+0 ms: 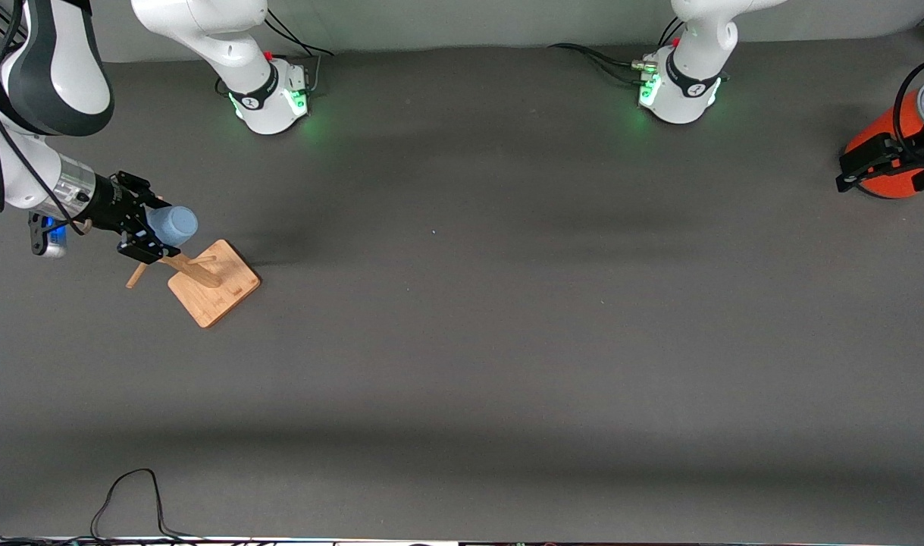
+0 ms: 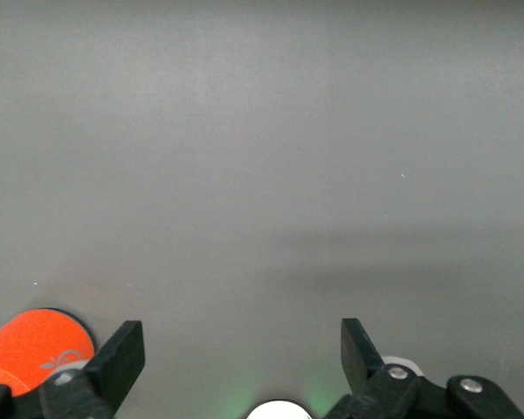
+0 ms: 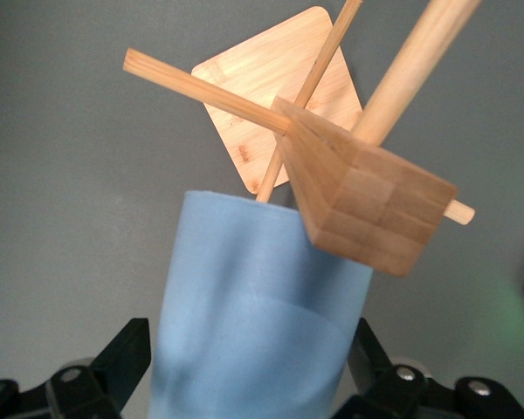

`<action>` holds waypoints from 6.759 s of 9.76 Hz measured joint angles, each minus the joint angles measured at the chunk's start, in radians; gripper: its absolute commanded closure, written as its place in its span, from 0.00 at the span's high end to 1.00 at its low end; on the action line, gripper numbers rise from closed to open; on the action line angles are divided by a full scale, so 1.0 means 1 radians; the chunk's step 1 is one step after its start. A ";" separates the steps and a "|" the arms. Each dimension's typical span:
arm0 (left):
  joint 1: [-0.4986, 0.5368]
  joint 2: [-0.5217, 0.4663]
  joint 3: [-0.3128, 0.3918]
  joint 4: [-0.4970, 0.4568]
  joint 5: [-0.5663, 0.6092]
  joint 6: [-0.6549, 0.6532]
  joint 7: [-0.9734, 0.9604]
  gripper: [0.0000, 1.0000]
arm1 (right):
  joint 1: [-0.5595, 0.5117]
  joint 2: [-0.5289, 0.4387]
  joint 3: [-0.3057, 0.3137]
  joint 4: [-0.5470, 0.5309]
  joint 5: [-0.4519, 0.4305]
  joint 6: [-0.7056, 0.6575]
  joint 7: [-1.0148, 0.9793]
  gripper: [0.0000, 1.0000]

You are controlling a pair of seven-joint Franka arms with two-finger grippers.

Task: Rotate and upright cup with both arms
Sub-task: 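Close the right gripper around the blue cup's base, then pull the cup off the peg and carry it to mid-table, then lower the cup onto the table while the left gripper approaches, then open the right gripper and withdraw it toward the wooden stand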

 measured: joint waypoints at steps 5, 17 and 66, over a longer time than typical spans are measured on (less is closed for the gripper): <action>0.000 0.000 0.000 0.000 0.000 0.000 0.000 1.00 | 0.000 -0.002 0.000 0.001 0.004 0.000 0.003 0.51; 0.000 0.000 0.001 0.000 0.002 0.000 0.000 1.00 | 0.180 -0.018 0.026 0.092 0.028 -0.022 0.255 0.51; -0.578 0.782 -0.049 0.376 -0.046 0.185 -1.287 1.00 | 0.742 0.531 -0.009 0.805 -0.230 -0.212 0.462 1.00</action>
